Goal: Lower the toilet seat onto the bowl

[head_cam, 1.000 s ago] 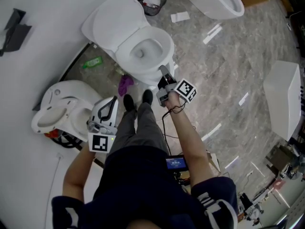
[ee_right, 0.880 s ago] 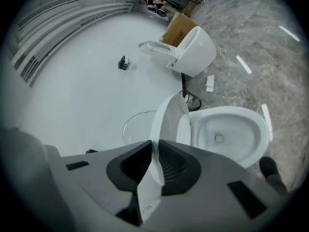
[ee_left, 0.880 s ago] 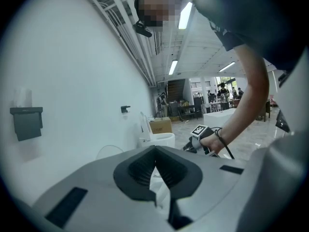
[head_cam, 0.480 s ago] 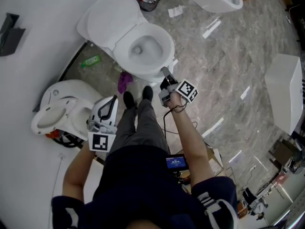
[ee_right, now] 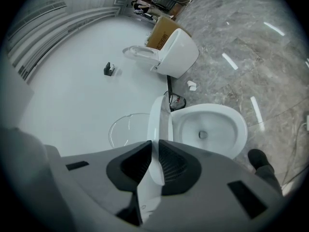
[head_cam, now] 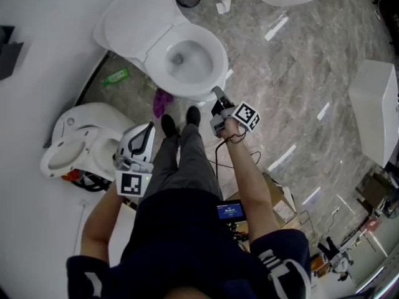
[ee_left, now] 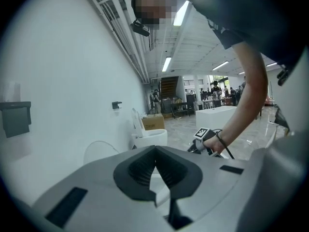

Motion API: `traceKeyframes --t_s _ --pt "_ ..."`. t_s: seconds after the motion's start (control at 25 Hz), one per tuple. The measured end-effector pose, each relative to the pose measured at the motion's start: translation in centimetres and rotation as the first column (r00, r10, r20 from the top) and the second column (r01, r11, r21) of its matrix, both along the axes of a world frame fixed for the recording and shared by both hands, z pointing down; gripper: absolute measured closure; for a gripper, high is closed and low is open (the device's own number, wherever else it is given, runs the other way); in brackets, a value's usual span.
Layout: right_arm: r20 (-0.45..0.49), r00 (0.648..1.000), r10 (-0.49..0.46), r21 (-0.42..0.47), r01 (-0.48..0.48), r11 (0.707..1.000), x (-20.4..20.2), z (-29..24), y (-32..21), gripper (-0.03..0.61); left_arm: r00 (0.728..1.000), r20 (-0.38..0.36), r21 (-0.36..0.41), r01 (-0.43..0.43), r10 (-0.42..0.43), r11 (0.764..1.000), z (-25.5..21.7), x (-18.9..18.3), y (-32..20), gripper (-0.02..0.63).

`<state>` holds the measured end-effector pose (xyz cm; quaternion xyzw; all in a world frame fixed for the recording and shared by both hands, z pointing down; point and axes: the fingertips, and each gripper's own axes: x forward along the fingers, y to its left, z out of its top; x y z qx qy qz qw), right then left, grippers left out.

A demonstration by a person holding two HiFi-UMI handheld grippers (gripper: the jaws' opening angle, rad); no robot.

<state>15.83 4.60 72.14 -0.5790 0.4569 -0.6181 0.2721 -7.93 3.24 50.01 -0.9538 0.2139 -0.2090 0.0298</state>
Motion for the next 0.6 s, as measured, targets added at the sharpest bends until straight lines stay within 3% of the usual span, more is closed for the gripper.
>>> traceKeyframes --t_s 0.6 --pt "0.015 0.999 0.048 -0.065 -0.047 0.997 1.7 5.4 3.9 0.515 0.998 0.020 -0.028 -0.056 0.057 0.998 2.2 1.8 1.2 0.589"
